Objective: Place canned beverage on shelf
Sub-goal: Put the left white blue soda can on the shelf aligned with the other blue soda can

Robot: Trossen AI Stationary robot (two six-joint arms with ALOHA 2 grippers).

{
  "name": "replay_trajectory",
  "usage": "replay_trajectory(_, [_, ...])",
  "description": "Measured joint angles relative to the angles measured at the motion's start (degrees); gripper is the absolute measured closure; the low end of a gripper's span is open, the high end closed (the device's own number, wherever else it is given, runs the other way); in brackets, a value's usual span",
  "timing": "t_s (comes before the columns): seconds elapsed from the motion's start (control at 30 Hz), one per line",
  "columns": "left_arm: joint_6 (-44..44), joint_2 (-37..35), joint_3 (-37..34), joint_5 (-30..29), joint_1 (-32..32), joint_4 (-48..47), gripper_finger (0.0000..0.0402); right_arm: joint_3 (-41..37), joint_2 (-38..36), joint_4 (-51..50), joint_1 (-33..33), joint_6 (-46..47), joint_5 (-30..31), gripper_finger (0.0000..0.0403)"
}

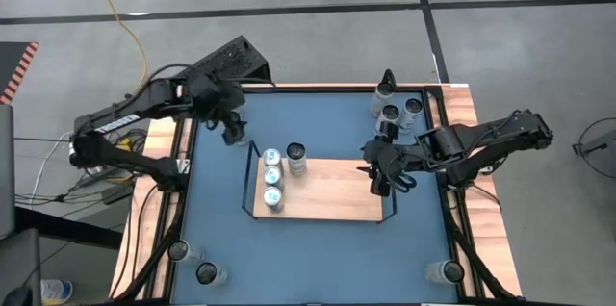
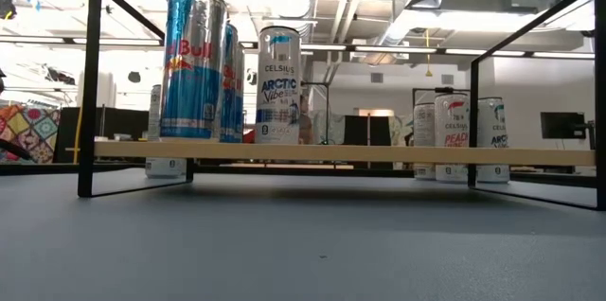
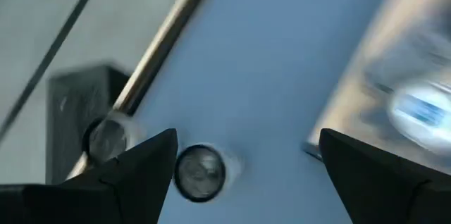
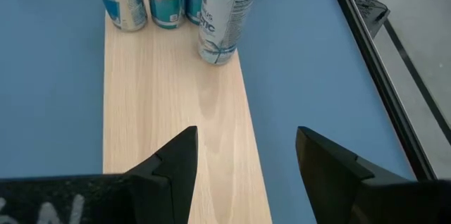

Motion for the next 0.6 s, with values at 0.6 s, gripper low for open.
replay_trajectory(0.6, [-16.89, 0.87, -13.67, -1.81, 11.48, 4.31, 0.0069, -0.02, 0.00, 1.98, -0.74, 0.26, 0.20, 0.0184])
